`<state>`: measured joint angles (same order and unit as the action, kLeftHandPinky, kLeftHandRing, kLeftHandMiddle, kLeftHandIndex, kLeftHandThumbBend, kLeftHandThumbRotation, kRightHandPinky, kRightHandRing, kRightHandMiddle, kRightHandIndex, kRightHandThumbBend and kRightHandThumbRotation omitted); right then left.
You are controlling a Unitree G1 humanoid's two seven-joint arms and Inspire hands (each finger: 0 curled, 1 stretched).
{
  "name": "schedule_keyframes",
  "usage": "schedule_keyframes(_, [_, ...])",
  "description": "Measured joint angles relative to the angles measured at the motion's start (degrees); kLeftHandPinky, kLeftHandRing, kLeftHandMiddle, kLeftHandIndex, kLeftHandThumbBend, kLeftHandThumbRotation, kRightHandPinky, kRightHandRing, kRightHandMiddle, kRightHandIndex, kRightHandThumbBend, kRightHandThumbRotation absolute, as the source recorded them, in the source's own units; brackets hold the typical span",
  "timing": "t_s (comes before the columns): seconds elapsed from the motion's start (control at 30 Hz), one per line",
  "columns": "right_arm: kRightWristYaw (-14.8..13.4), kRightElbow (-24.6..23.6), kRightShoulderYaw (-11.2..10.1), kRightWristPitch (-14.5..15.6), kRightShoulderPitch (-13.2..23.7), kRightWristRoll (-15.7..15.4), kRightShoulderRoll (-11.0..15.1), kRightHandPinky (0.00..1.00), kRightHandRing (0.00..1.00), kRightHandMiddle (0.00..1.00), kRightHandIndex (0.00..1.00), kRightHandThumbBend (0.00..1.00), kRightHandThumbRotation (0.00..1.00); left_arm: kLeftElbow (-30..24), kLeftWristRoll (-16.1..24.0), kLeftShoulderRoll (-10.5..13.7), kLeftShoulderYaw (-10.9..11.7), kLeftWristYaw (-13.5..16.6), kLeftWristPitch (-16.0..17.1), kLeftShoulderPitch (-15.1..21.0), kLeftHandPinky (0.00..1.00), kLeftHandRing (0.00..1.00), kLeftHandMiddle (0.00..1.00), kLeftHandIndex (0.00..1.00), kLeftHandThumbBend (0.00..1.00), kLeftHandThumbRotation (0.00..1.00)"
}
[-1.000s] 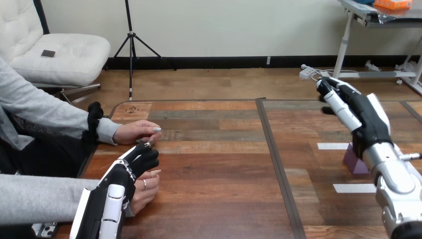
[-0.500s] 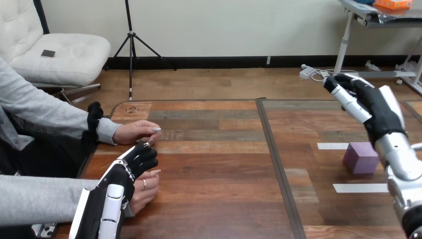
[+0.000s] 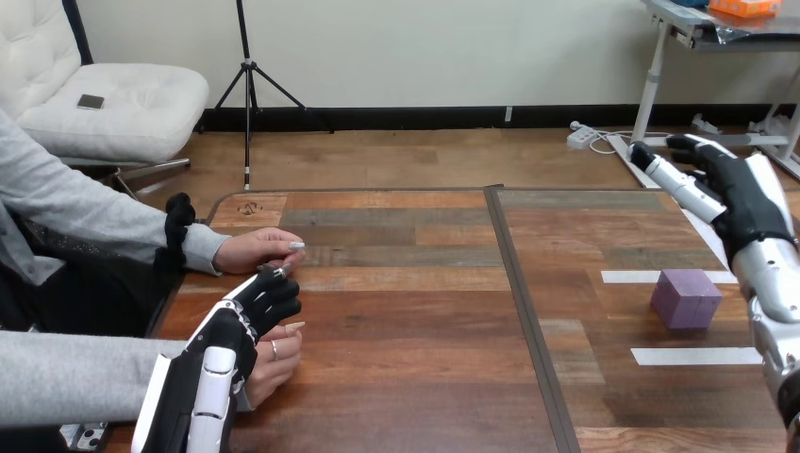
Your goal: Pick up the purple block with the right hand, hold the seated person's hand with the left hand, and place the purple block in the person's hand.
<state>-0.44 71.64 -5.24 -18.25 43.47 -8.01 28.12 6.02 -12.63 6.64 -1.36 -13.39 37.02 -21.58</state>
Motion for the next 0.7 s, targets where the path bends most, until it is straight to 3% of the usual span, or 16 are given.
schedule_keyframes(0.3, [-1.24, 1.58, 0.70, 2.91, 1.87, -1.87, 1.23, 0.77, 0.88, 0.91, 0.90, 0.95, 0.60, -0.02, -0.19, -0.04, 0.02, -0.53, -0.11, 0.63, 0.89, 0.80, 0.80, 0.79, 0.57, 1.00])
schedule_keyframes(0.7, [-3.81, 2.60, 3.25, 6.25, 2.52, -6.19, 2.21, 0.74, 0.89, 0.91, 0.90, 0.98, 0.59, 0.03, -0.25, -0.26, 0.25, -1.74, 0.18, 1.58, 0.88, 0.79, 0.80, 0.78, 0.58, 1.00])
